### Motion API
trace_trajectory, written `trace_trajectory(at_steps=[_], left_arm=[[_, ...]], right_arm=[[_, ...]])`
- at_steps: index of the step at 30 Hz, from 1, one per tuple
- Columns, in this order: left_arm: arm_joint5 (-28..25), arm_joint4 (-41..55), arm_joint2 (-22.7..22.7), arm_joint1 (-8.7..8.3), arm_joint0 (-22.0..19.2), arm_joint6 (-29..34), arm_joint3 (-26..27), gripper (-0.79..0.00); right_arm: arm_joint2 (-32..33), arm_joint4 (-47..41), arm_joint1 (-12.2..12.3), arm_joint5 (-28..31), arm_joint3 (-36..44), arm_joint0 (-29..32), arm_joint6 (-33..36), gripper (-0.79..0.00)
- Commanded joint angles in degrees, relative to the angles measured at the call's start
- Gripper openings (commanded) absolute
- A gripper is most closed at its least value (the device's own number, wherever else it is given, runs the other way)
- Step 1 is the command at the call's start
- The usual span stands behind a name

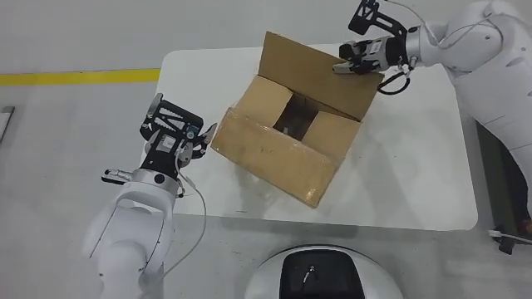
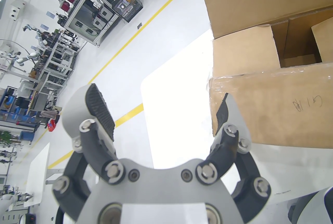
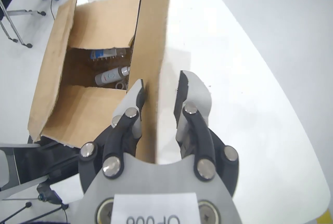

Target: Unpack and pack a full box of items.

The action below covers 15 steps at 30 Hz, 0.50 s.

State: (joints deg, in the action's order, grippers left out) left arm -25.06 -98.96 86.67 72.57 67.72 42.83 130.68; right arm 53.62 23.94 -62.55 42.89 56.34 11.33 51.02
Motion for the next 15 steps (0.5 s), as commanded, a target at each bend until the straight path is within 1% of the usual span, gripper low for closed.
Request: trace_trajectory(at_steps=[1,5,8,9,10,11,12,13,15], left_arm=[[-0.12,0.10,-0.12,-0.05,-0.04,-0.08,-0.04,0.000],[-0.34,0.21,-0.59,-0.14,-0.06,-0.22,-0.03,0.000],[-0.39,0.39,-0.74,-0.21,-0.04,-0.39,-0.10,0.000],[-0.46,0.44,-0.76,-0.24,-0.04,-0.45,-0.12,0.000],[-0.46,0.46,-0.76,-0.27,-0.04,-0.48,-0.16,0.000],[-0.52,0.50,-0.80,-0.29,-0.05,-0.57,-0.21,0.000],[-0.67,0.57,-0.85,-0.32,-0.06,-0.69,-0.25,0.000],[-0.74,0.61,-0.86,-0.35,-0.07,-0.76,-0.28,0.000],[-0.83,0.70,-0.88,-0.41,-0.10,-0.92,-0.29,0.000]], right_arm=[[2.40,1.08,0.73,-2.23,2.20,1.35,-4.10,0.000],[8.78,1.38,2.70,-4.54,10.02,6.83,-11.15,0.000],[14.13,1.45,4.20,-5.49,18.84,13.82,-16.49,0.000],[15.85,1.86,4.62,-6.17,22.11,16.33,-18.29,-0.022],[17.24,3.18,5.02,-6.94,25.29,18.94,-19.40,-0.376],[18.48,5.33,5.39,-7.86,28.50,21.30,-20.29,-0.483],[19.65,6.58,5.64,-9.15,31.46,23.77,-21.98,-0.733],[20.53,7.65,5.84,-10.22,34.47,26.38,-23.36,-0.785],[22.23,11.13,6.22,-12.99,40.15,31.45,-25.49,-0.785]])
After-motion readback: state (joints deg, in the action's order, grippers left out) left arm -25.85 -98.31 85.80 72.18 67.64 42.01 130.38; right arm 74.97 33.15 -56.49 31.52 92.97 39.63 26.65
